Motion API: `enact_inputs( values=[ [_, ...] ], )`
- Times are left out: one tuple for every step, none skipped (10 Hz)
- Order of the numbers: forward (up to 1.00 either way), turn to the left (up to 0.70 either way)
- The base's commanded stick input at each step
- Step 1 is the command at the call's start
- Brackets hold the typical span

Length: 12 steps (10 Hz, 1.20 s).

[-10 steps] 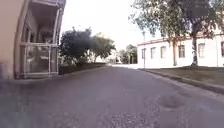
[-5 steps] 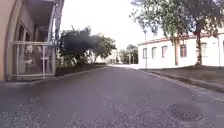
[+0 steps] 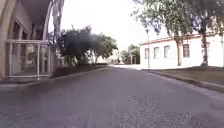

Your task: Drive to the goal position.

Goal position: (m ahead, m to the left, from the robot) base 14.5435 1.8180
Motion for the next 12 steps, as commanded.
enact_inputs(
  values=[
    [0.85, 0.00],
    [0.85, 0.00],
    [0.85, 0.00],
    [0.85, 0.00],
    [0.85, 0.00],
    [0.85, 0.00],
    [0.85, 0.00],
    [0.85, 0.00],
    [0.85, 0.00],
    [0.85, 0.00],
    [0.85, 0.00],
    [0.85, -0.14]
  ],
)
